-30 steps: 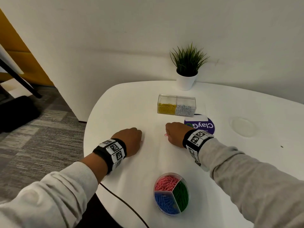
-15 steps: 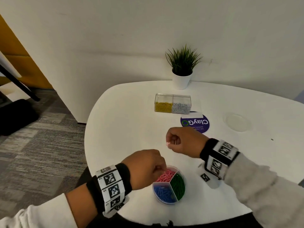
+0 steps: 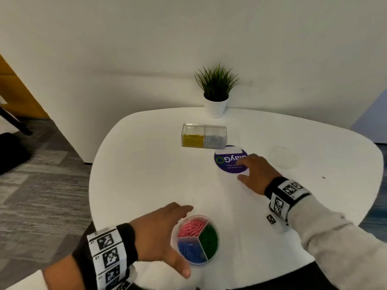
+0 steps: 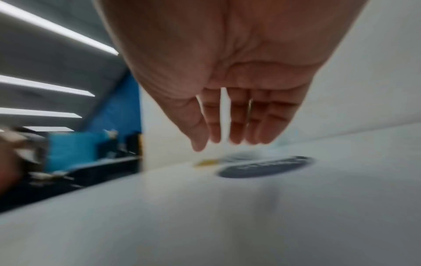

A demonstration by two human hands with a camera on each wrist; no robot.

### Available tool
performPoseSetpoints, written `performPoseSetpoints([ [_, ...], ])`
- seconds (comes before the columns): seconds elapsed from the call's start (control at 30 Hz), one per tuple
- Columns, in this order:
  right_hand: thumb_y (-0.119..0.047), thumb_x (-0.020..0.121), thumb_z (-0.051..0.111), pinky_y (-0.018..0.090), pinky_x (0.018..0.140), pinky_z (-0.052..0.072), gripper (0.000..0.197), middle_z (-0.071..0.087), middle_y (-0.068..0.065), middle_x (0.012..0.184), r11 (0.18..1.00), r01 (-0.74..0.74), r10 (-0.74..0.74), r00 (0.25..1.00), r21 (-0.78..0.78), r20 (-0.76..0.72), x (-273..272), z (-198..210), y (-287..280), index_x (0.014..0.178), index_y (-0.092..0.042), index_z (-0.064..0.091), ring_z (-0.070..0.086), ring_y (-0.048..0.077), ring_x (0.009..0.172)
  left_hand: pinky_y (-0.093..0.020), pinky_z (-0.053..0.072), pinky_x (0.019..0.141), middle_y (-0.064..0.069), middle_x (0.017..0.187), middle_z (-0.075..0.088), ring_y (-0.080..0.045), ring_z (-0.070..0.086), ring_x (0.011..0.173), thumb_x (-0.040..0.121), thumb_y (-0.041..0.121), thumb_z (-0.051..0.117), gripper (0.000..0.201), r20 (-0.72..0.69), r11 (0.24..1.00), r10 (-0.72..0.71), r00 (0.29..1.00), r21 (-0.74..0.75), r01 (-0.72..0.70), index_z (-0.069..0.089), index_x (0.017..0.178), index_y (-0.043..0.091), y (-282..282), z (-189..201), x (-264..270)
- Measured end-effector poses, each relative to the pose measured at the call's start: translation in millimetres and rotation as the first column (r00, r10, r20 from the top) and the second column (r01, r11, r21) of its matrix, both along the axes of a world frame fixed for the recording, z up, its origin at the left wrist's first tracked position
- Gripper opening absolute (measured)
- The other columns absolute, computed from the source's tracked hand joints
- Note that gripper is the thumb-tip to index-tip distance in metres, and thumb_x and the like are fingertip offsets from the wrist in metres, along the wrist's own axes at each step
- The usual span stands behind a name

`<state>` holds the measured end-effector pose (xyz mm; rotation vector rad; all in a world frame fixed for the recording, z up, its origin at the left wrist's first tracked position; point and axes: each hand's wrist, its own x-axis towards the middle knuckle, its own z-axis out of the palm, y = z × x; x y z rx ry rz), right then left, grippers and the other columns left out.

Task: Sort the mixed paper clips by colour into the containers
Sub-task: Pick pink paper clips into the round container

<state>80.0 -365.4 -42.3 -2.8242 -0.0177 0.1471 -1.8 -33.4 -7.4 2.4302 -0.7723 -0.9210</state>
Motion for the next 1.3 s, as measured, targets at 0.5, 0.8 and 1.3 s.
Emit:
performPoseSetpoints([
  [0.5, -0.053, 0.061, 0.087, 0.037, 0.101, 0.044, 0.081, 0.047, -0.001, 0.120, 0.930, 0.121, -0.087, 0.990, 0.347, -0.110, -22.5, 25.9, -22.0, 0.128, -0.047, 0.042, 0.053, 0.021, 0.115, -0.029, 0.049, 0.099, 0.023, 0.135, 0.044, -0.001, 0.052, 0.114, 0.049, 0.075, 0.080, 0.110, 0.044, 0.998, 0.050, 0.998, 0.036, -0.052, 0.022, 0.140, 0.047, -12.6, -12.2, 2.1],
  [0.8, -0.053, 0.063, 0.083, 0.020, 0.098, 0.041, 0.053, 0.028, -0.032, 0.144, 0.865, -0.404, 0.429, 0.903, 0.297, -0.021, -125.1, 23.1, 92.3, 0.099, -0.040, 0.046, 0.045, -0.006, 0.122, -0.026, 0.056, 0.087, 0.017, 0.123, 0.051, 0.000, 0.063, 0.099, 0.045, 0.051, 0.093, 0.123, -0.052, 0.981, 0.185, 0.981, -0.049, -0.188, 0.020, 0.143, 0.042, -6.6, -21.8, 4.1],
  [1.3, -0.039, 0.087, 0.070, 0.033, 0.110, 0.039, 0.085, 0.009, -0.010, 0.164, 0.915, -0.356, 0.387, 0.906, 0.188, -0.173, -87.5, 22.5, 119.7, 0.152, -0.032, 0.016, 0.037, 0.018, 0.141, -0.020, 0.045, 0.080, -0.002, 0.145, 0.044, -0.023, 0.055, 0.116, 0.101, 0.026, 0.050, 0.060, 0.075, 0.951, 0.304, 0.950, -0.088, -0.298, 0.024, 0.154, 0.036, -8.3, -14.7, 34.7],
])
